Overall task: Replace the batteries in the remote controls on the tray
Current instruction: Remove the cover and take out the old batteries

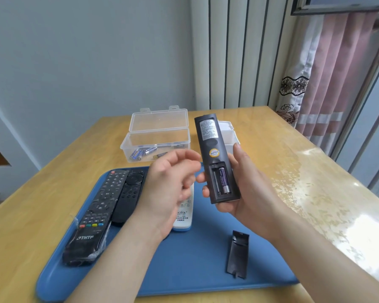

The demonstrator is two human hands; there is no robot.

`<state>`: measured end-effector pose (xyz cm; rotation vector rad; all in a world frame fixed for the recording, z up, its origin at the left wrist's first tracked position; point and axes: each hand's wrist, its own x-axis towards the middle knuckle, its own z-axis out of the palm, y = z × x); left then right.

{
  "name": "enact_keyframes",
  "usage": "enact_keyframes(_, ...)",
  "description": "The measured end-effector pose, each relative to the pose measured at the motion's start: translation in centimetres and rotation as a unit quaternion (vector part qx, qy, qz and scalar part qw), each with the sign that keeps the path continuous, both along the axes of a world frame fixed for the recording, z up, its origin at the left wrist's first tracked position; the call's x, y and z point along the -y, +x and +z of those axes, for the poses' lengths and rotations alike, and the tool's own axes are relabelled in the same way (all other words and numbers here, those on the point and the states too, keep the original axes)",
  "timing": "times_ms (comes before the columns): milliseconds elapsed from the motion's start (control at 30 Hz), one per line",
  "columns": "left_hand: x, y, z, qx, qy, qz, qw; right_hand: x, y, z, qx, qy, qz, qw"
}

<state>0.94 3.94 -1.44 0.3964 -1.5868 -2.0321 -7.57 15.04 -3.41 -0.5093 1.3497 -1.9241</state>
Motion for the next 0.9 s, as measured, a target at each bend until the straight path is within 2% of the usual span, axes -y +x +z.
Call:
enact_keyframes(33, -0.1, 0.0, -0.3, 0.008, -0.130, 0.018, 0.991, 0.0, 0.0, 0.0, -0.004, 0.001, 0.000, 1.000)
enact_keyframes(100, -0.4, -0.1, -0.8, 0.007, -0.328, 0.036, 0.944, 0.2, 0.1, 0.0, -0.015, 0.008, -0.006, 1.000)
enact_keyframes(167, -0.8, -0.2, -1.1, 0.004, -0.458, 0.052, 0.888, 0.1, 0.1, 0.1, -0.030, 0.020, -0.013, 0.999)
enact_keyframes(233, -0.5, -0.1, -1.3, 0.002, -0.526, 0.055, 0.848, 0.0, 0.1, 0.1, -0.047, 0.028, -0.019, 0.998)
enact_keyframes(400, 0.1, -0.1, -1.4, 0.006, -0.577, 0.040, 0.816, -0.1, -0.2, 0.0, -0.079, 0.036, -0.022, 0.996)
enact_keyframes(567, 0.0, 0.0, -1.2, 0.031, -0.660, 0.053, 0.749, 0.3, -0.2, -0.8, -0.123, 0.051, -0.032, 0.991)
enact_keyframes(633, 0.0, 0.0, -1.1, 0.032, -0.668, 0.051, 0.742, 0.4, -0.2, -0.8, -0.126, 0.050, -0.034, 0.990)
enact_keyframes(767, 0.2, 0.0, -1.1, 0.017, -0.646, 0.044, 0.762, 0.4, -0.1, -0.8, -0.124, 0.056, -0.041, 0.990)
enact_keyframes(900, 0.0, 0.0, -1.2, 0.045, -0.677, 0.046, 0.733, 0.4, -0.2, -1.0, -0.147, 0.071, -0.041, 0.986)
